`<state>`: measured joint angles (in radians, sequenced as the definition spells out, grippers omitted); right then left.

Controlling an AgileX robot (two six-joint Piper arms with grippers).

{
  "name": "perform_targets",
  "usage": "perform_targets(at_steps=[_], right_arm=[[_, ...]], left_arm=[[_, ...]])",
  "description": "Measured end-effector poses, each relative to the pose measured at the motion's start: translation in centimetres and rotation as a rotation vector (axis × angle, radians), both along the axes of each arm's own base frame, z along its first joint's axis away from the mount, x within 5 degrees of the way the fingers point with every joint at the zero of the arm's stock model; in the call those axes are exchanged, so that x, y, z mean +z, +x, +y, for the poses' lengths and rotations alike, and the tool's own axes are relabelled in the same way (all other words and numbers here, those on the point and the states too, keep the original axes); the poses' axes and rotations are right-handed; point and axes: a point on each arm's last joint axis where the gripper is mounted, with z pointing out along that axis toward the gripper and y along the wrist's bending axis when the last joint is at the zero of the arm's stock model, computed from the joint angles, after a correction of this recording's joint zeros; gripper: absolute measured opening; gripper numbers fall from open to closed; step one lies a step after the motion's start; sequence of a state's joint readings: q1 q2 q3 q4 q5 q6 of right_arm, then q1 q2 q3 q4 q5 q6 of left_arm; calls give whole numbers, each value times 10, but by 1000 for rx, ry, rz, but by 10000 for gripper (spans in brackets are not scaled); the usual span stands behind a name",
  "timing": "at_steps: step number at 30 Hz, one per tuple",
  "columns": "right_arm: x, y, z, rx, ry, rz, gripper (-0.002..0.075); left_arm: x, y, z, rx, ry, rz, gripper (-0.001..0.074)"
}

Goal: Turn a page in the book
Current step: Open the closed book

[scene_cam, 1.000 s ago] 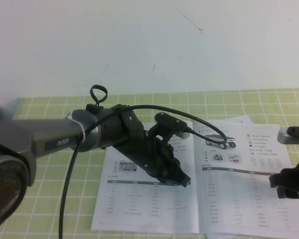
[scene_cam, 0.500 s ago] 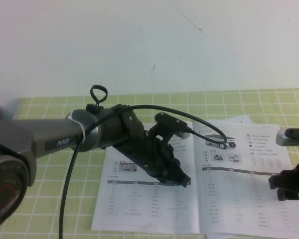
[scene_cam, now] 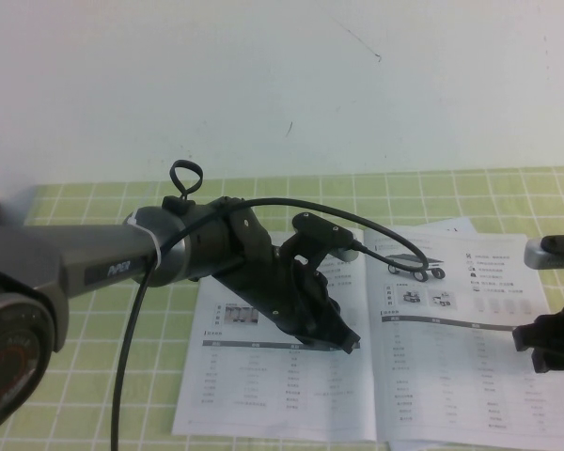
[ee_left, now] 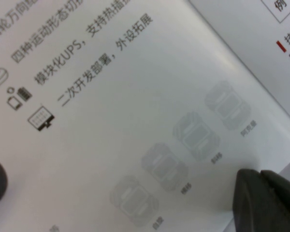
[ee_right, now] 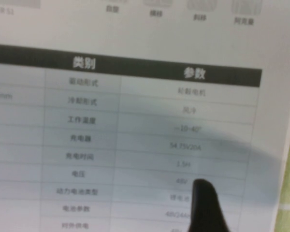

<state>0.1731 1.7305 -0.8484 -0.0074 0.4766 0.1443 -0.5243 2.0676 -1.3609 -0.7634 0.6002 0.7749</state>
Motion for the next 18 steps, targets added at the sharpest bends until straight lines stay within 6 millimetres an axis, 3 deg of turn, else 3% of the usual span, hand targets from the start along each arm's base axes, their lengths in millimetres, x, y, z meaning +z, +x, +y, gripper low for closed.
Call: perform_targets(at_steps=[18], right_arm=[[-7, 3, 5, -23, 57, 6, 400]], left_arm=[[0, 0, 0, 0, 0, 0, -2]])
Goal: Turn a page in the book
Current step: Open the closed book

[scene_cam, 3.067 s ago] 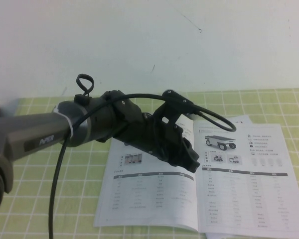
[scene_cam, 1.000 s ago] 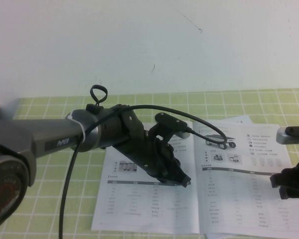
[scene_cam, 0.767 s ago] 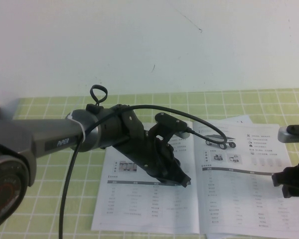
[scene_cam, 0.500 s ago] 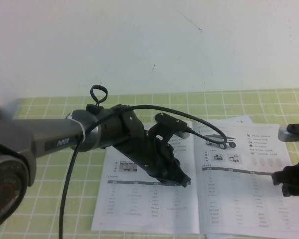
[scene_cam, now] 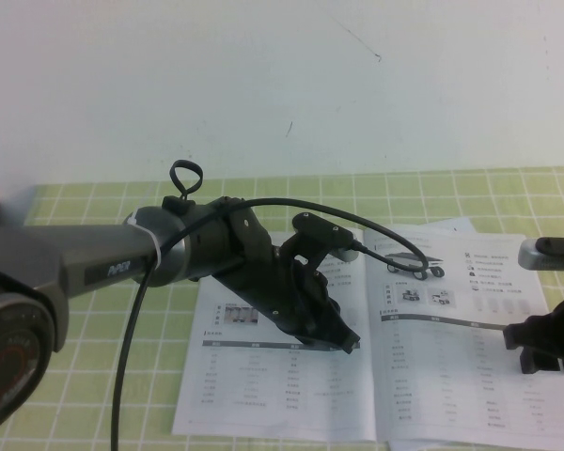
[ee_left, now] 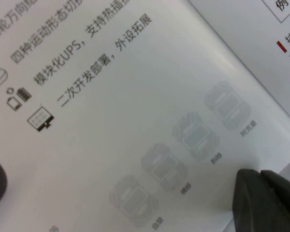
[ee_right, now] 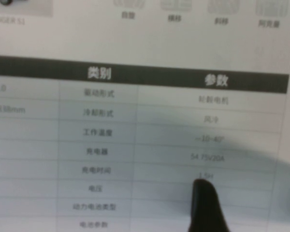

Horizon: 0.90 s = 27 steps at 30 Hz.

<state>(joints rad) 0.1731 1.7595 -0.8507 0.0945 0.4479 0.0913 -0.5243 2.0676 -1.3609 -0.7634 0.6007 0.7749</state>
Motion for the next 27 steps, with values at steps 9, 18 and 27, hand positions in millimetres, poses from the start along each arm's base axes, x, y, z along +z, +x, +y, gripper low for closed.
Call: perform_targets(at_steps=[9, 18, 27], right_arm=[[0, 0, 1, -7, 8, -2, 400], [1, 1, 2, -25, 29, -8, 400], [1, 2, 4, -31, 52, -20, 400]], left_arm=[[0, 0, 0, 0, 0, 0, -3], [0, 0, 0, 0, 0, 0, -3], [0, 0, 0, 0, 0, 0, -3]])
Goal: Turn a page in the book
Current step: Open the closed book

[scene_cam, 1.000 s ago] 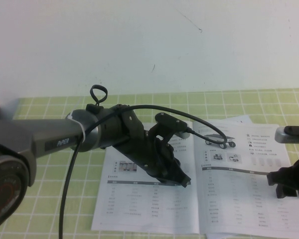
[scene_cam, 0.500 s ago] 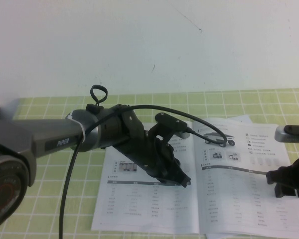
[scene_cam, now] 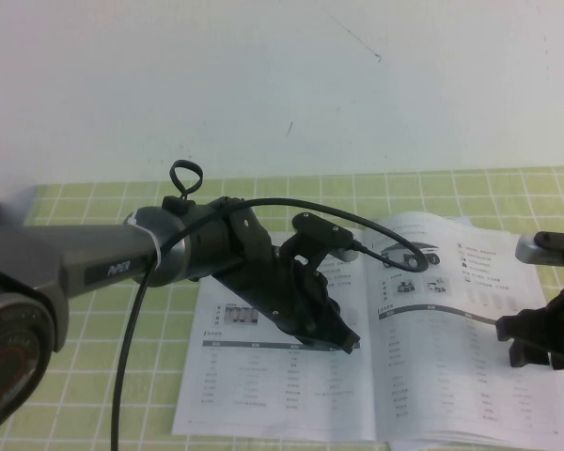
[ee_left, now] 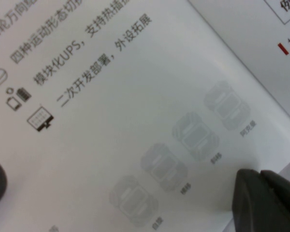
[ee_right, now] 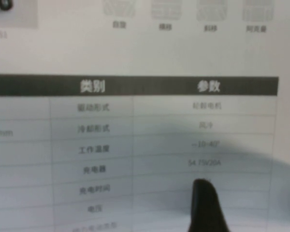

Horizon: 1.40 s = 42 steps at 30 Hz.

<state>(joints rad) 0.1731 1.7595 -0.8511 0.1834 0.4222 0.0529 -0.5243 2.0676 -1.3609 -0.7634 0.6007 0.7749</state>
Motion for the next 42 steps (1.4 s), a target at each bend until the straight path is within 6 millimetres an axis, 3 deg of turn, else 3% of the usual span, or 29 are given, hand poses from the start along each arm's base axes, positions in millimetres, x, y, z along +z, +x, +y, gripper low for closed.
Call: perform_targets(at_steps=[27, 37, 42], right_arm=[[4, 3, 13, 104, 123, -65, 384], [56, -13, 5, 254, 21, -174, 262], [55, -21, -8, 266, -111, -83, 215]], left_arm=[[0, 0, 0, -7, 1, -3, -3], [0, 0, 0, -8, 2, -4, -3], [0, 0, 0, -8, 2, -4, -4]])
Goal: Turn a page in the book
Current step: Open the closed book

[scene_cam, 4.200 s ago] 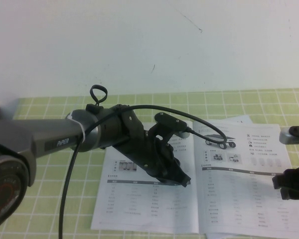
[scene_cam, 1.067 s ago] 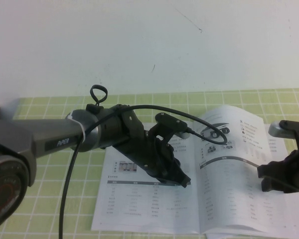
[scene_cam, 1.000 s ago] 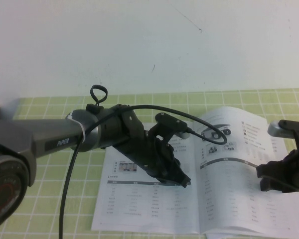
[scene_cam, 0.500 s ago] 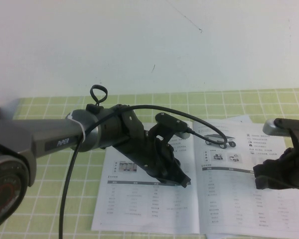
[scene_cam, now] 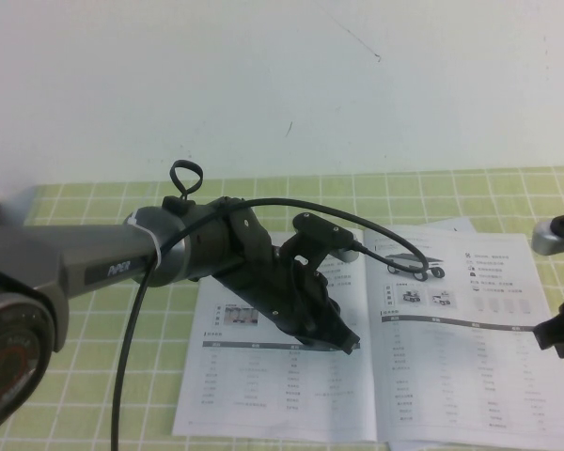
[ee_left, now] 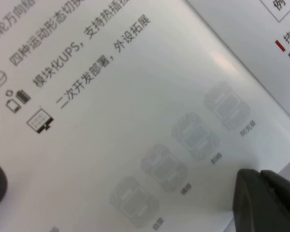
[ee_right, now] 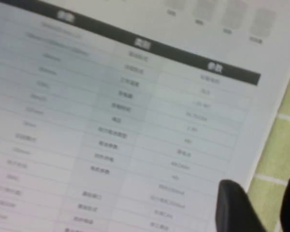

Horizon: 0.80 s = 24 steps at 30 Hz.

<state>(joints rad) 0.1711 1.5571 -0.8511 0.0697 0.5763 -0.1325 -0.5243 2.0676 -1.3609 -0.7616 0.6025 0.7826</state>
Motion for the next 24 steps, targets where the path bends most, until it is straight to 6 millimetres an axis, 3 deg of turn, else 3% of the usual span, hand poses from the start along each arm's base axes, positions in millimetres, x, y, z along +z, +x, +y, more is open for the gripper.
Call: perform_targets(at_steps=[3, 7, 10, 24], right_arm=[[-14, 4, -1, -33, -16, 45, 250], [-34, 10, 1, -72, 7, 85, 411], [-46, 13, 3, -95, 23, 107, 470], [-53, 19, 5, -128, 50, 86, 472]], left_arm=[[0, 0, 0, 3, 0, 2, -4], [0, 0, 0, 3, 0, 2, -4], [0, 0, 0, 2, 0, 4, -4], [0, -1, 0, -2, 0, 8, -4]])
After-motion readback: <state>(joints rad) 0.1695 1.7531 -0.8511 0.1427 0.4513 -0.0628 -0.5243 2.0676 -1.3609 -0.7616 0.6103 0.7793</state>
